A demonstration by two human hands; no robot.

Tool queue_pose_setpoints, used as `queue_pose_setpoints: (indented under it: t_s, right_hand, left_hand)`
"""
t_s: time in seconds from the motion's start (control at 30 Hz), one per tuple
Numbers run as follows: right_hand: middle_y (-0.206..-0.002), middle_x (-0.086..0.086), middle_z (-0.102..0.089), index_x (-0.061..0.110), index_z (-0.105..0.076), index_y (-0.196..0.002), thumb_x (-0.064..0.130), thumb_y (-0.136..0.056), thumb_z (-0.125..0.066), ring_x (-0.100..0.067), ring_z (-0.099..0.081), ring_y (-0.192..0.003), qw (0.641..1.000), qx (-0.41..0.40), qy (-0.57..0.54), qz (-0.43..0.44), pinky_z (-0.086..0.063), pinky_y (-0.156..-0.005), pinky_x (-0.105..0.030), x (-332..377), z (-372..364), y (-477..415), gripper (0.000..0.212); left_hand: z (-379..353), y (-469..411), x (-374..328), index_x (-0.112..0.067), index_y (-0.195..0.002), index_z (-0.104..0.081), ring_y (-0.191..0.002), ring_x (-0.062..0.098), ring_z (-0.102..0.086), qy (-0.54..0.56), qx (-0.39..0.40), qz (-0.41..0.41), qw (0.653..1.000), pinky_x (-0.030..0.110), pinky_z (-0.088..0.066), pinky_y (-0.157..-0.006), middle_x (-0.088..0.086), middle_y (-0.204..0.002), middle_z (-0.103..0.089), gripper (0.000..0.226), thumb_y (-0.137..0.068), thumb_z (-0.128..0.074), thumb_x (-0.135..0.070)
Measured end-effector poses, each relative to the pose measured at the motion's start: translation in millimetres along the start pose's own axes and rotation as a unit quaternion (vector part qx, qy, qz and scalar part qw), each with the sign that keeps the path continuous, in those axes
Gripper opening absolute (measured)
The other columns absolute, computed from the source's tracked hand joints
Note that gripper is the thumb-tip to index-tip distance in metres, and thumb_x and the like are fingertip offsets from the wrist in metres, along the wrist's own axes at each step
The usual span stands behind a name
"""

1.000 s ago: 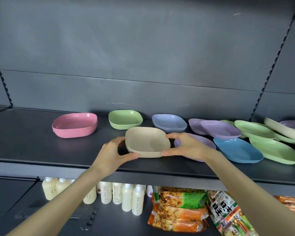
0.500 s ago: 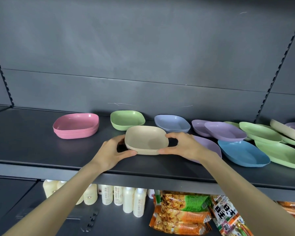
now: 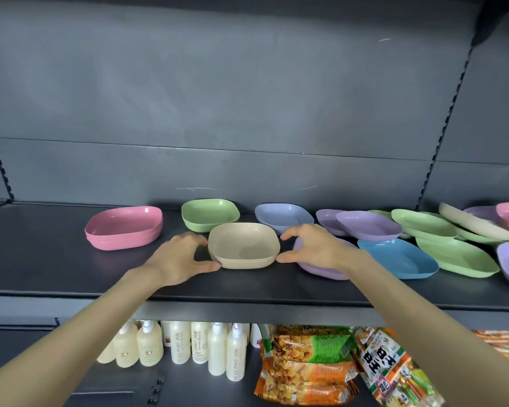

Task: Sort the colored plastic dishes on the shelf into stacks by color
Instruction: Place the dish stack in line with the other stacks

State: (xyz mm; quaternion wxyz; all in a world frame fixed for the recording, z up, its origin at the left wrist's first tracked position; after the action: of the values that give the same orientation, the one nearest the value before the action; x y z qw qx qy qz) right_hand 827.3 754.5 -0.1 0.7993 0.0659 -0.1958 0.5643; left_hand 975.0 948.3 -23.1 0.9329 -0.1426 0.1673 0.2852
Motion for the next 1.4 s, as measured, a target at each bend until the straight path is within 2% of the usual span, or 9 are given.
queue_pose_setpoints:
  t_s: [0.1, 0.17, 0.23, 0.3, 0.43, 0.6, 0.97, 1.17, 1.4]
  right_hand:
    - [-0.132, 0.003, -0.055, 0.018, -0.054, -0.129, 0.037, -0.085, -0.067, -0.021, -0.043, -0.126, 0.999, -0.018, 0.029, -0.013, -0.032, -0.106, -0.033, -11, 19, 8, 0.050]
    - [-0.114, 0.009, -0.057, 0.016, -0.055, -0.128, 0.035, -0.086, -0.066, -0.022, -0.047, -0.117, 0.998, -0.029, 0.051, -0.024, -0.034, -0.095, -0.027, -20, 34, 13, 0.048]
    - [-0.089, 0.016, -0.047, 0.019, -0.061, -0.116, 0.035, -0.084, -0.067, -0.021, -0.045, -0.096, 0.996, -0.041, 0.074, -0.026, -0.032, -0.083, -0.026, -29, 50, 18, 0.036]
    - [-0.085, 0.012, -0.050, 0.026, -0.062, -0.093, 0.034, -0.082, -0.068, -0.022, -0.044, -0.090, 0.993, -0.052, 0.103, -0.038, -0.037, -0.081, -0.031, -40, 69, 23, 0.015]
    - [-0.108, -0.002, -0.064, 0.020, -0.064, -0.103, 0.035, -0.080, -0.065, -0.026, -0.053, -0.097, 0.986, -0.080, 0.132, -0.069, -0.044, -0.091, -0.038, -69, 104, 36, 0.028]
    - [-0.132, -0.003, -0.056, 0.017, -0.056, -0.128, 0.033, -0.084, -0.066, -0.026, -0.049, -0.122, 0.979, -0.086, 0.151, -0.102, -0.038, -0.102, -0.039, -108, 135, 51, 0.048]
    - [-0.136, -0.001, -0.053, 0.017, -0.056, -0.128, 0.039, -0.083, -0.069, -0.024, -0.044, -0.127, 0.987, -0.064, 0.116, -0.089, -0.037, -0.101, -0.033, -201, 145, 61, 0.051]
    - [-0.115, 0.001, -0.064, 0.025, -0.066, -0.111, 0.041, -0.081, -0.070, -0.025, -0.054, -0.113, 0.992, -0.034, 0.115, -0.036, -0.038, -0.099, -0.040, -226, 135, 46, 0.034]
    - [-0.134, 0.000, -0.053, 0.020, -0.063, -0.121, 0.038, -0.086, -0.065, -0.023, -0.038, -0.128, 0.991, -0.029, 0.127, 0.014, -0.023, -0.096, -0.027, -231, 130, 34, 0.040]
  left_hand:
    - [18, -8, -19, -0.024, -0.121, -0.061, -0.119, 0.017, -0.054, -0.015, -0.016, -0.018, 1.000, 0.032, -0.043, -0.098, -0.007, -0.129, -0.059, 0.045, -0.081, -0.068, -0.044]
    - [25, -16, -42, -0.016, -0.131, -0.053, -0.126, 0.018, -0.048, -0.014, -0.017, -0.036, 0.999, 0.025, -0.037, -0.098, -0.003, -0.137, -0.053, 0.053, -0.085, -0.066, -0.038]
    - [29, -26, -67, -0.015, -0.134, -0.050, -0.127, 0.018, -0.045, -0.016, -0.025, -0.060, 0.998, 0.024, -0.034, -0.098, -0.002, -0.139, -0.051, 0.055, -0.086, -0.065, -0.039]
    - [30, -37, -93, -0.020, -0.134, -0.049, -0.126, 0.017, -0.046, -0.031, -0.030, -0.076, 0.996, 0.024, -0.034, -0.095, -0.005, -0.136, -0.052, 0.055, -0.086, -0.063, -0.043]
    - [23, -63, -141, -0.023, -0.132, -0.049, -0.125, 0.020, -0.047, -0.039, -0.030, -0.123, 0.991, 0.036, -0.039, -0.102, -0.004, -0.134, -0.054, 0.055, -0.084, -0.064, -0.046]
    - [2, -89, -197, -0.022, -0.138, -0.042, -0.130, 0.022, -0.039, -0.075, -0.016, -0.159, 0.984, 0.040, -0.033, -0.107, 0.001, -0.140, -0.046, 0.058, -0.088, -0.061, -0.044]
    - [-73, -132, -248, -0.024, -0.128, -0.051, -0.114, 0.020, -0.051, -0.030, 0.042, -0.124, 0.991, 0.034, -0.043, -0.094, -0.004, -0.125, -0.057, 0.057, -0.080, -0.065, -0.051]
    - [-103, -143, -250, -0.023, -0.137, -0.044, -0.126, 0.016, -0.044, 0.007, 0.059, -0.071, 0.996, 0.028, -0.036, -0.104, -0.005, -0.134, -0.052, 0.067, -0.081, -0.065, -0.052]
    - [-117, -149, -243, -0.023, -0.126, -0.054, -0.113, 0.016, -0.054, 0.042, 0.046, -0.040, 0.997, 0.032, -0.042, -0.100, -0.005, -0.115, -0.062, 0.058, -0.077, -0.070, -0.051]
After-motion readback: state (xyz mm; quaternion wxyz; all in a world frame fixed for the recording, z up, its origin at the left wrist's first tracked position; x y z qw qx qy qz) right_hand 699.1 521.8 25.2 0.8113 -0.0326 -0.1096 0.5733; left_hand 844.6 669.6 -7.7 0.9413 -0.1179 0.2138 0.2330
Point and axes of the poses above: each hand's wrist, its own y-axis away from the middle knuckle, its own z-axis out of the back of the hand, x = y × z, the point moved 6 cm from there along -y, towards the middle knuckle
